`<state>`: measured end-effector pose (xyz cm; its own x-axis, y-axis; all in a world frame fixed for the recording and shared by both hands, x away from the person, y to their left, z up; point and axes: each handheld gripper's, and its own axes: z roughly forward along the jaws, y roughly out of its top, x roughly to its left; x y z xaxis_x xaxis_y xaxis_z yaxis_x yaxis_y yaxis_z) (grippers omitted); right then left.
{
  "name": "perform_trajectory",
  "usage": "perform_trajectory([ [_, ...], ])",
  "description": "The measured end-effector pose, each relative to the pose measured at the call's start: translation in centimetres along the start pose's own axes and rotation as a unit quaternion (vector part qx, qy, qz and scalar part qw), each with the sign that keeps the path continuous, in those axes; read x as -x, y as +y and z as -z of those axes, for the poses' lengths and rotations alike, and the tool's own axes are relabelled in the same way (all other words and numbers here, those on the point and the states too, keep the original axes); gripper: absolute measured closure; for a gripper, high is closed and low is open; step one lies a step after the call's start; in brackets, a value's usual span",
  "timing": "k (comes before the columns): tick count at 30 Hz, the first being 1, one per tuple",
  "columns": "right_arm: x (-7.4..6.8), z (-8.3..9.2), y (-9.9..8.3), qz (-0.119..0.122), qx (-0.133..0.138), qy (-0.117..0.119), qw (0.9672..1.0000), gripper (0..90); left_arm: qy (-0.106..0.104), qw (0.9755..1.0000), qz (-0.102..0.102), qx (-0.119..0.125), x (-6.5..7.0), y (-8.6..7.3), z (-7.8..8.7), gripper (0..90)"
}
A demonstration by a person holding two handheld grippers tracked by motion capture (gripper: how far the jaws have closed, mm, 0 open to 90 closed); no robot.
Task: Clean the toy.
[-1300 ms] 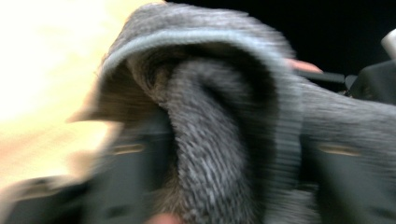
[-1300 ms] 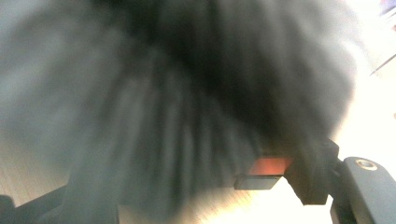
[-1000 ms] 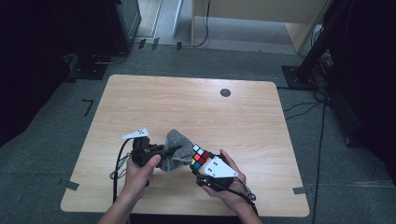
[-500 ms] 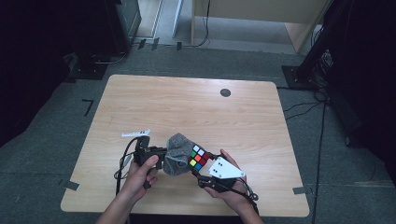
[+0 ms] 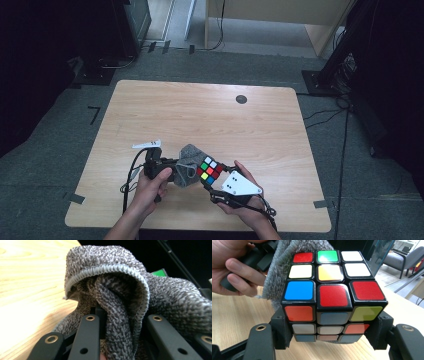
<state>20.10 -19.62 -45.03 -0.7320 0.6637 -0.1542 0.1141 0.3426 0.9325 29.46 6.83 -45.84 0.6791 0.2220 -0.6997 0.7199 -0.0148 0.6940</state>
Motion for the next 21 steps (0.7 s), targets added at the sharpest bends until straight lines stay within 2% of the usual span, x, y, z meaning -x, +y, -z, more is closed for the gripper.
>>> perform_trajectory([
  [1,0.1,0.0,-0.1,0.000,-0.002,0.002,1.0000,34.5,-0.027,0.9996,-0.001,0.009,0.3,0.2,0.1,74.2],
  [2,0.2,-0.1,-0.2,0.002,-0.008,-0.002,1.0000,34.5,-0.046,0.9988,0.002,0.017,0.6,0.4,0.2,74.2],
  [3,0.2,-0.2,-0.2,0.004,-0.012,-0.006,0.9999,34.5,-0.052,0.9985,0.004,0.018,0.7,0.6,0.2,74.1],
  [5,0.3,-0.2,-0.2,0.000,-0.014,-0.011,0.9998,34.5,-0.034,0.9994,0.006,0.006,0.4,0.5,0.1,73.8],
  [8,0.0,0.0,0.0,0.003,-0.007,-0.008,0.9999,34.5,0.018,0.9996,0.009,-0.018,-0.3,0.0,-0.2,74.0],
  [10,-0.1,0.0,0.1,0.005,-0.007,-0.008,0.9999,34.5,0.018,0.9998,-0.003,-0.009,0.1,0.0,-0.1,74.4],
  [13,0.2,0.0,0.0,-0.002,-0.003,-0.002,1.0000,34.5,-0.017,0.9990,-0.039,0.015,1.6,0.6,0.3,74.5],
  [14,0.3,0.0,-0.1,0.001,-0.007,-0.008,0.9999,34.5,-0.018,0.9987,-0.044,0.016,1.8,0.7,0.3,74.2],
  [15,0.4,-0.1,-0.1,0.000,-0.010,-0.010,0.9999,34.5,-0.011,0.9987,-0.047,0.015,1.8,0.7,0.3,74.0],
  [17,0.3,-0.1,0.0,0.001,-0.014,-0.015,0.9998,34.5,0.004,0.9993,-0.036,0.003,1.3,0.6,0.1,73.6],
  [18,0.2,0.0,0.0,0.003,-0.014,-0.019,0.9997,34.5,0.032,0.9989,-0.034,-0.011,0.9,0.3,-0.1,73.7],
  [19,0.1,0.0,0.1,0.002,-0.008,-0.013,0.9999,34.5,0.047,0.9980,-0.039,-0.016,0.9,0.2,-0.2,73.8],
  [21,-0.1,0.1,0.2,0.006,-0.008,-0.012,0.9999,34.5,0.053,0.9976,-0.041,-0.014,0.9,0.1,-0.1,74.2],
])
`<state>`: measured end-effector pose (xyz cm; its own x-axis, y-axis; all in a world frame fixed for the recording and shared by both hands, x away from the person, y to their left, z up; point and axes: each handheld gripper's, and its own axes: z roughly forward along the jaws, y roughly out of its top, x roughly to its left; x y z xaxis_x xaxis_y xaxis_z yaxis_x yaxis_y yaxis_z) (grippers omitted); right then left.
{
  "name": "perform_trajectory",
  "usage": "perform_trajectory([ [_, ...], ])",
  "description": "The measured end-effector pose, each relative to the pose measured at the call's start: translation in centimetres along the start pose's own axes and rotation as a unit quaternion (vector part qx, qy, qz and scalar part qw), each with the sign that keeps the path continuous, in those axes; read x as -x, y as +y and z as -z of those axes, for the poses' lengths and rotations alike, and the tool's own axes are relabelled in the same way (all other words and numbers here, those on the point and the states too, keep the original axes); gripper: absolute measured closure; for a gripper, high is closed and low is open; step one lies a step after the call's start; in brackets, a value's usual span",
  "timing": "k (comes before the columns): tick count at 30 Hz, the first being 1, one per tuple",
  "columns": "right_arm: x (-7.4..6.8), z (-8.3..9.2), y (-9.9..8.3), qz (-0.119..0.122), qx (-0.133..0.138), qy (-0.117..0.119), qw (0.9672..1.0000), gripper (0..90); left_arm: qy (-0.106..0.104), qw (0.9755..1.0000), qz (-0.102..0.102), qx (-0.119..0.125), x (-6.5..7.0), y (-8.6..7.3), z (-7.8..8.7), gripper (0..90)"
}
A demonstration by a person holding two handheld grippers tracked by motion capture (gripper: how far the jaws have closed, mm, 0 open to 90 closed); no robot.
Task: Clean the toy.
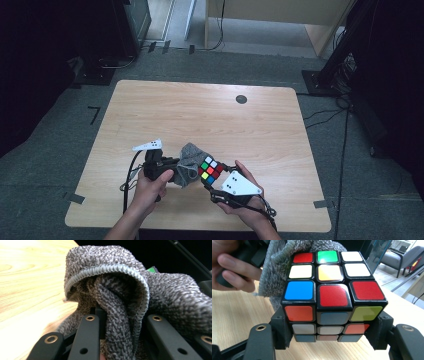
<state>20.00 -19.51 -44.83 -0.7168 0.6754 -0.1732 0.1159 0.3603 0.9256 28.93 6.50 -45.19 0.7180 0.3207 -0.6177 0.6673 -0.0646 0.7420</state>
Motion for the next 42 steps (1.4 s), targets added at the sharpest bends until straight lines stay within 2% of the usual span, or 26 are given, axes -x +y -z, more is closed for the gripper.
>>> perform_trajectory([
  [3,0.1,-0.1,-0.1,-0.004,0.001,0.005,1.0000,34.5,-0.010,0.9992,-0.030,0.025,1.2,0.6,0.5,74.2],
  [6,0.1,-0.7,-0.4,0.012,-0.035,-0.023,0.9991,34.5,0.023,0.9956,-0.081,0.042,3.0,0.7,0.7,73.2],
  [7,0.1,-1.0,-0.6,0.009,-0.047,-0.029,0.9985,34.5,0.052,0.9911,-0.118,0.033,4.1,0.6,0.2,72.4],
  [8,0.0,-1.3,-0.7,0.004,-0.054,-0.031,0.9980,34.5,0.066,0.9879,-0.138,0.028,4.7,0.5,-0.2,70.4],
  [10,-0.4,-1.4,-0.5,0.013,-0.059,-0.026,0.9978,34.5,0.100,0.9770,-0.188,0.011,5.8,0.0,-1.1,67.0],
  [12,-1.1,-1.5,-0.3,0.036,-0.067,-0.032,0.9966,34.5,0.143,0.9606,-0.239,0.007,6.8,-0.5,-1.7,63.4],
  [13,-1.2,-1.5,-0.3,0.048,-0.073,-0.042,0.9953,34.5,0.156,0.9561,-0.248,0.008,6.9,-0.5,-1.8,63.9],
  [16,-1.1,-1.5,-0.4,0.038,-0.077,-0.042,0.9954,34.5,0.194,0.9494,-0.246,0.024,6.7,-0.6,-1.3,68.2],
  [18,-1.0,-1.6,-0.4,0.036,-0.077,-0.040,0.9956,34.5,0.179,0.9491,-0.258,0.023,7.0,-0.7,-1.2,70.6],
  [19,-1.1,-1.7,-0.4,0.035,-0.076,-0.038,0.9958,34.5,0.156,0.9486,-0.275,0.020,7.4,-0.8,-1.3,70.8],
  [20,-1.1,-1.7,-0.4,0.034,-0.074,-0.037,0.9960,34.5,0.148,0.9446,-0.293,0.013,8.0,-1.0,-1.7,70.6],
  [21,-1.1,-1.7,-0.3,0.034,-0.071,-0.036,0.9962,34.5,0.165,0.9368,-0.309,0.007,8.5,-1.2,-2.1,70.5],
  [22,-1.1,-1.7,-0.3,0.034,-0.069,-0.037,0.9964,34.5,0.176,0.9364,-0.303,0.008,8.4,-1.3,-2.5,70.5],
  [24,-1.1,-1.6,-0.3,0.036,-0.074,-0.043,0.9957,34.5,0.169,0.9480,-0.269,0.015,7.5,-1.0,-2.2,70.4],
  [26,-1.0,-1.6,-0.4,0.038,-0.078,-0.043,0.9953,34.5,0.177,0.9577,-0.225,0.026,5.9,-0.8,-1.4,70.6],
  [28,-1.0,-1.8,-0.6,0.041,-0.084,-0.044,0.9946,34.5,0.191,0.9606,-0.200,0.032,4.8,-0.6,-0.6,71.6],
  [29,-1.1,-1.8,-0.7,0.038,-0.081,-0.041,0.9952,34.5,0.185,0.9624,-0.196,0.037,4.7,-0.6,-0.4,72.0],
  [31,-1.1,-1.8,-0.6,0.034,-0.073,-0.034,0.9961,34.5,0.135,0.9666,-0.211,0.053,5.5,-0.6,-0.2,72.2],
  [32,-1.1,-1.8,-0.5,0.035,-0.071,-0.033,0.9964,34.5,0.110,0.9663,-0.227,0.053,6.1,-0.7,-0.5,71.8],
  [33,-1.1,-1.8,-0.4,0.034,-0.069,-0.034,0.9965,34.5,0.108,0.9618,-0.248,0.043,6.8,-0.8,-1.0,71.4],
  [34,-1.1,-1.7,-0.4,0.032,-0.066,-0.035,0.9967,34.5,0.128,0.9545,-0.267,0.032,7.2,-1.0,-1.5,71.2],
  [35,-1.0,-1.5,-0.3,0.030,-0.059,-0.036,0.9971,34.5,0.140,0.9512,-0.273,0.034,7.2,-1.2,-1.8,71.2],
  [38,-0.7,-1.2,-0.3,0.038,-0.064,-0.047,0.9962,34.4,0.142,0.9628,-0.225,0.045,5.5,-0.9,-1.0,71.2],
  [39,-0.5,-1.1,-0.4,0.034,-0.064,-0.049,0.9962,34.5,0.150,0.9642,-0.212,0.053,4.9,-0.7,-0.4,71.4],
  [41,0.0,-0.8,-0.5,0.020,-0.052,-0.050,0.9972,34.5,0.165,0.9631,-0.202,0.068,3.8,-0.5,0.7,71.7],
  [42,0.4,-0.5,-0.3,0.009,-0.042,-0.050,0.9978,34.5,0.147,0.9668,-0.194,0.079,3.2,-0.3,1.1,71.6],
])
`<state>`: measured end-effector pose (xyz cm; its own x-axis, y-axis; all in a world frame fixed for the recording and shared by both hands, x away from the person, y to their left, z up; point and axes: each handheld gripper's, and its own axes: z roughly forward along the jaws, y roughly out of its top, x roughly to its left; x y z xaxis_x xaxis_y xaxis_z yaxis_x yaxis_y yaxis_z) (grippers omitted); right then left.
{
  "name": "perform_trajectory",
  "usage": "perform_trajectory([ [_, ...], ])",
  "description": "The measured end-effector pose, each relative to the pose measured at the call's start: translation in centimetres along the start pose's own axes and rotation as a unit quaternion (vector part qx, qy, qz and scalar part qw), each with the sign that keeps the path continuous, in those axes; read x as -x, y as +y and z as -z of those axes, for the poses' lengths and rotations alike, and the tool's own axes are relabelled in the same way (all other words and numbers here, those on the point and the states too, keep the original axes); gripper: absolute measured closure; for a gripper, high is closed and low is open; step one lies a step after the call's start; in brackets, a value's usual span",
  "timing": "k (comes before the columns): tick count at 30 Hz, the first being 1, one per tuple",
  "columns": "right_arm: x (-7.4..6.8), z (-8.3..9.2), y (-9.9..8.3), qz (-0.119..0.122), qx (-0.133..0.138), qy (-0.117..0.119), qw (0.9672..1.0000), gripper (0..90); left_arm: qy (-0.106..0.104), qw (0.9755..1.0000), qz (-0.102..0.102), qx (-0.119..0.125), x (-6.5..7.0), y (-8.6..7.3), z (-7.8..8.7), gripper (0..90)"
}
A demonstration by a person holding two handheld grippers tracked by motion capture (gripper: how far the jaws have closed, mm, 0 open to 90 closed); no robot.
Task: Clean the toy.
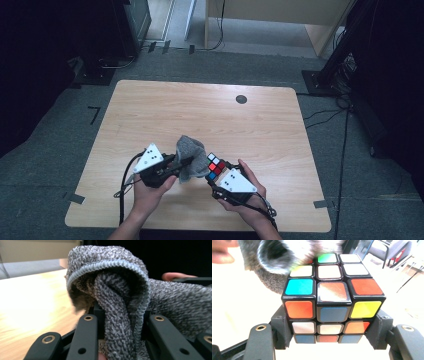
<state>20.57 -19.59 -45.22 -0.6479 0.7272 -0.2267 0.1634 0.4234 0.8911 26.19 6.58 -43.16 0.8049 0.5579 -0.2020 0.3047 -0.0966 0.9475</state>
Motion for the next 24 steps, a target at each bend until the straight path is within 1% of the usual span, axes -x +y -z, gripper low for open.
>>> perform_trajectory([
  [1,0.5,0.3,0.2,-0.014,0.013,-0.003,0.9998,34.4,-0.014,0.9999,0.007,0.005,-0.4,-0.1,0.0,71.1],
  [2,0.8,0.6,0.4,-0.023,0.020,-0.005,0.9995,34.5,-0.034,0.9992,0.015,0.011,-0.8,-0.3,-0.1,70.8],
  [3,1.2,0.9,0.5,-0.038,0.030,-0.007,0.9988,34.5,-0.051,0.9985,0.005,0.021,-1.1,-0.7,-0.5,70.3],
  [4,1.5,1.2,0.7,-0.052,0.041,-0.004,0.9978,34.4,-0.058,0.9979,-0.006,0.028,-1.1,-1.2,-0.9,68.6],
  [6,1.9,1.7,0.9,-0.082,0.057,0.006,0.9950,34.5,-0.073,0.9962,-0.029,0.037,-0.6,-2.2,-1.7,68.3],
  [7,2.1,1.9,1.0,-0.090,0.063,0.013,0.9939,34.5,-0.080,0.9952,-0.039,0.041,-0.2,-2.5,-2.1,68.0],
  [9,2.1,1.9,1.1,-0.102,0.070,0.019,0.9921,34.4,-0.073,0.9946,-0.049,0.055,0.4,-2.9,-2.5,68.8],
  [10,2.1,2.0,1.1,-0.111,0.069,0.017,0.9913,34.5,-0.075,0.9941,-0.051,0.060,0.4,-3.0,-2.5,69.0],
  [11,2.2,2.0,1.0,-0.120,0.071,0.021,0.9900,34.5,-0.077,0.9939,-0.052,0.059,0.3,-3.1,-2.5,69.2],
  [12,2.3,2.1,1.0,-0.127,0.073,0.022,0.9890,34.5,-0.072,0.9944,-0.059,0.050,0.2,-3.2,-2.6,69.4],
  [13,2.4,2.1,1.0,-0.132,0.074,0.021,0.9882,34.5,-0.059,0.9950,-0.070,0.039,0.3,-3.4,-2.7,69.5],
  [14,2.4,2.1,1.0,-0.137,0.077,0.020,0.9874,34.5,-0.048,0.9955,-0.078,0.024,0.4,-3.6,-2.9,69.7],
  [15,2.4,2.2,1.1,-0.145,0.081,0.020,0.9859,34.5,-0.045,0.9954,-0.083,0.011,0.5,-3.8,-3.2,70.5],
  [16,2.5,2.2,1.1,-0.151,0.088,0.024,0.9843,34.5,-0.049,0.9946,-0.091,-0.002,0.8,-4.1,-3.5,70.7],
  [17,2.5,2.3,1.2,-0.156,0.094,0.030,0.9828,34.5,-0.053,0.9932,-0.103,-0.012,1.3,-4.3,-3.8,70.7],
  [18,2.4,2.3,1.3,-0.158,0.096,0.034,0.9821,34.5,-0.059,0.9916,-0.114,-0.018,1.8,-4.4,-4.2,70.6],
  [19,2.2,2.3,1.5,-0.157,0.095,0.040,0.9822,34.5,-0.064,0.9903,-0.122,-0.019,2.4,-4.5,-4.4,70.4],
  [20,2.0,2.1,1.6,-0.155,0.091,0.045,0.9828,34.5,-0.062,0.9895,-0.130,-0.016,3.0,-4.5,-4.6,70.2],
  [22,1.4,1.9,1.6,-0.143,0.086,0.046,0.9849,34.5,-0.055,0.9893,-0.135,-0.011,3.3,-4.4,-4.6,70.3],
  [23,1.2,1.8,1.6,-0.136,0.084,0.041,0.9862,34.5,-0.051,0.9892,-0.137,-0.007,3.3,-4.3,-4.4,70.8],
  [24,1.2,1.8,1.7,-0.137,0.085,0.039,0.9861,34.5,-0.051,0.9889,-0.140,0.003,3.1,-4.2,-4.1,71.3],
])
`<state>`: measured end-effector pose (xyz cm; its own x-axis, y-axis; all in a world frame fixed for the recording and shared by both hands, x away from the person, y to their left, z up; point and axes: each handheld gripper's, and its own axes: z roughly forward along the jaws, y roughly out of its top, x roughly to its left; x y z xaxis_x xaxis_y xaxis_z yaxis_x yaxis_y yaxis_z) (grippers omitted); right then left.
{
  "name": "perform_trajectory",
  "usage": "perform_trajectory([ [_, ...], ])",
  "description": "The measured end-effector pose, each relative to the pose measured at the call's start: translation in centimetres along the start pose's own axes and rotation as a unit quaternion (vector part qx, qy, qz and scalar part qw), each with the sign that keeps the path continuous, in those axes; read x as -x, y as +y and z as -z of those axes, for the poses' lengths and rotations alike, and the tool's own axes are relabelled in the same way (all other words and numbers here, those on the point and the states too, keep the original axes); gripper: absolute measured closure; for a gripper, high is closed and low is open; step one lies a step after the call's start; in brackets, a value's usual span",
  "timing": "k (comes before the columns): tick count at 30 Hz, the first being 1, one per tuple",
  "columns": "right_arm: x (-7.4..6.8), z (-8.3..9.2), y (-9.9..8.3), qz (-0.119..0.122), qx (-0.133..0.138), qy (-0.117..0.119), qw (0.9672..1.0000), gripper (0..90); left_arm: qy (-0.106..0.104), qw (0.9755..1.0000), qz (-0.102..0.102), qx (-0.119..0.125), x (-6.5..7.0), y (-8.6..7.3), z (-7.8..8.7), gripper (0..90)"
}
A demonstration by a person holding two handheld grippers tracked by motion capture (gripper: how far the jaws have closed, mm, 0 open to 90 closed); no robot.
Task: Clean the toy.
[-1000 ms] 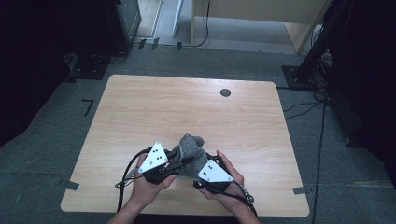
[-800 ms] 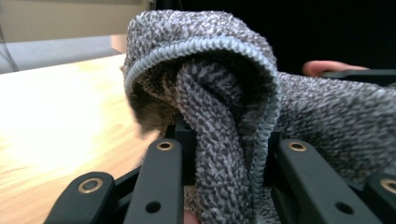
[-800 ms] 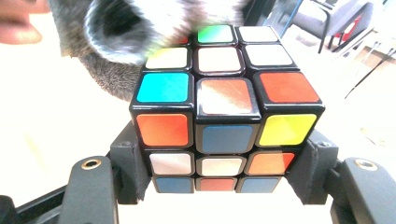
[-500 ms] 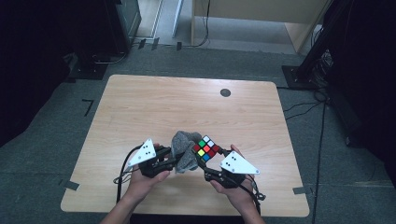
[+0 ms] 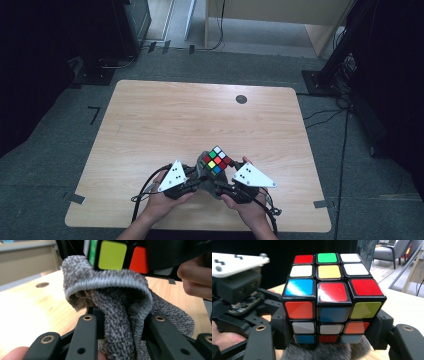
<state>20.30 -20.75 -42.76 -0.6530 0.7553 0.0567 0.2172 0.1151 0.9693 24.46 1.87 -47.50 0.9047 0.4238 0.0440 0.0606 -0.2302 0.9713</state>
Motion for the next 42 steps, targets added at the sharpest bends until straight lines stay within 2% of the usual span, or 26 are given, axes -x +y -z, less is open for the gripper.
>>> perform_trajectory([
  [2,0.6,0.2,0.1,-0.023,0.005,-0.002,0.9997,34.5,0.007,0.9998,-0.002,0.019,-0.4,0.2,0.7,71.7],
  [3,1.0,0.4,0.2,-0.035,0.006,-0.010,0.9993,34.5,0.007,0.9998,-0.001,0.020,-0.4,0.2,0.7,71.8],
  [5,1.3,0.4,0.1,-0.040,0.005,-0.012,0.9991,34.5,0.009,0.9999,0.004,0.013,-0.5,0.1,0.5,71.8],
  [7,0.9,0.3,0.1,-0.035,-0.002,-0.009,0.9994,34.5,0.012,0.9999,-0.004,-0.008,-0.1,-0.2,-0.2,71.7],
  [8,0.5,0.1,0.0,-0.029,-0.003,0.002,0.9996,34.5,0.008,0.9998,-0.009,-0.015,0.1,-0.3,-0.4,71.5],
  [9,0.1,-0.1,0.0,-0.021,-0.004,0.010,0.9997,34.5,0.004,0.9998,-0.013,-0.017,0.4,-0.3,-0.6,71.3],
  [11,-0.6,-0.4,-0.1,-0.006,-0.009,0.012,0.9999,34.5,0.003,0.9997,-0.019,-0.014,0.6,-0.2,-0.5,71.1],
  [13,-0.2,-0.4,-0.1,-0.014,-0.005,0.010,0.9998,34.5,0.002,0.9999,-0.017,-0.004,0.4,0.0,-0.2,71.2],
  [15,0.9,0.0,-0.1,-0.033,-0.005,-0.011,0.9994,34.5,0.007,0.9999,-0.013,0.000,0.1,0.0,0.1,71.2],
  [18,1.5,0.0,-0.2,-0.045,-0.013,-0.021,0.9987,34.5,0.018,0.9998,-0.006,-0.012,0.0,-0.1,-0.2,71.1],
  [20,1.1,-0.2,-0.3,-0.045,-0.018,-0.013,0.9987,34.5,0.018,0.9995,-0.008,-0.025,0.2,-0.3,-0.6,70.7],
  [22,0.3,-0.6,-0.4,-0.036,-0.022,0.002,0.9991,34.5,0.014,0.9992,-0.013,-0.036,0.5,-0.4,-0.9,69.9],
  [24,-0.1,-0.9,-0.4,-0.027,-0.026,0.006,0.9993,34.5,0.013,0.9990,-0.017,-0.040,0.5,-0.5,-0.9,69.7],
  [27,0.6,-0.7,-0.5,-0.041,-0.026,-0.006,0.9988,34.5,0.013,0.9992,-0.020,-0.032,0.3,-0.3,-0.6,70.0],
  [30,1.8,-0.5,-0.7,-0.052,-0.030,-0.025,0.9979,34.5,0.013,0.9994,-0.013,-0.031,0.1,-0.4,-0.6,70.1],
  [32,1.6,-0.5,-0.6,-0.054,-0.034,-0.020,0.9977,34.5,0.014,0.9992,-0.012,-0.037,0.3,-0.5,-0.9,70.0],
  [36,0.0,-1.2,-0.6,-0.029,-0.040,0.010,0.9987,34.5,0.012,0.9985,-0.005,-0.053,0.4,-0.6,-1.3,69.3],
  [38,0.0,-1.3,-0.7,-0.028,-0.040,0.008,0.9988,34.5,0.011,0.9988,-0.006,-0.048,0.4,-0.5,-1.1,69.6],
  [40,0.9,-1.0,-0.7,-0.048,-0.033,0.002,0.9983,34.5,0.004,0.9993,-0.016,-0.033,0.3,-0.4,-0.7,69.8],
  [42,1.5,-0.7,-0.7,-0.056,-0.030,-0.008,0.9980,34.5,-0.001,0.9995,-0.023,-0.022,0.4,-0.4,-0.6,70.2],
])
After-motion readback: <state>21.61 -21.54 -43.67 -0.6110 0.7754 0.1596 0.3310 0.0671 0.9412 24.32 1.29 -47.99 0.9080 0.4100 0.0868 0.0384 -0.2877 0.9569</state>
